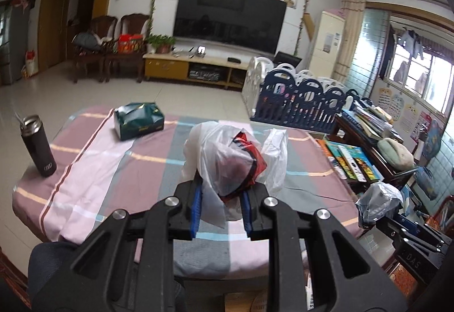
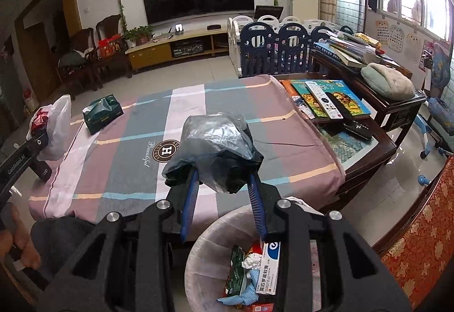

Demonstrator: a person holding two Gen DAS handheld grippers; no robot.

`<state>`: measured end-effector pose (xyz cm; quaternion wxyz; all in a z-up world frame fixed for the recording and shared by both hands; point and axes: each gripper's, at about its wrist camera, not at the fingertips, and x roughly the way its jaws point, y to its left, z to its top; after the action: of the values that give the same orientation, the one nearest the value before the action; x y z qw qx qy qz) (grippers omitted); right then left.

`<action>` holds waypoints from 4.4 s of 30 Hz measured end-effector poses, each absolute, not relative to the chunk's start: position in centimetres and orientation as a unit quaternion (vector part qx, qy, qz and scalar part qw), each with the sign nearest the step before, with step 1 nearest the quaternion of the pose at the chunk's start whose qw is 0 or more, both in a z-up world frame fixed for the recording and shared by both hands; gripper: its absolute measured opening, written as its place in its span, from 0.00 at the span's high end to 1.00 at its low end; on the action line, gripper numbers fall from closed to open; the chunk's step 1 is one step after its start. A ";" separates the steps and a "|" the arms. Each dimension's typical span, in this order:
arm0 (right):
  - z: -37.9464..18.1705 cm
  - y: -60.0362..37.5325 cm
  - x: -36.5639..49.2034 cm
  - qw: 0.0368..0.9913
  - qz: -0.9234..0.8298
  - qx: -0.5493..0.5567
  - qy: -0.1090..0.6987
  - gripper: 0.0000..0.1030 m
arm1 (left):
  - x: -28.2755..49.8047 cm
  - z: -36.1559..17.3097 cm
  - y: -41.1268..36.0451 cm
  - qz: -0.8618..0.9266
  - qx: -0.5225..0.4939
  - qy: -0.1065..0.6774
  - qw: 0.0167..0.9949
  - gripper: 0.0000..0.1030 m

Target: Collect trash

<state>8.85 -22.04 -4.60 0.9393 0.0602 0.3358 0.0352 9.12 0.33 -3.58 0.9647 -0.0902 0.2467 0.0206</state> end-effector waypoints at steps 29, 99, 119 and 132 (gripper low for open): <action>-4.5 -32.6 1.8 0.939 -0.013 0.118 0.323 0.66 | 6.1 -8.2 -15.0 -0.172 0.025 0.341 0.924 0.77; -0.2 -27.4 0.1 0.921 -0.025 0.042 0.386 0.03 | 1.2 2.7 -4.1 -0.012 -0.052 0.284 0.957 0.03; 2.3 -26.0 -1.3 0.936 0.017 0.059 0.346 0.03 | -0.1 2.4 -4.2 0.021 -0.005 0.320 0.947 0.03; 1.7 -26.1 -1.2 0.934 0.017 0.064 0.352 0.03 | -0.1 2.3 -4.3 0.019 -0.006 0.323 0.946 0.03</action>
<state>-1.25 -26.09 1.72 0.9337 0.0637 0.3519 0.0171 -0.11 -4.34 2.32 0.9460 -0.0057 0.3235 0.0195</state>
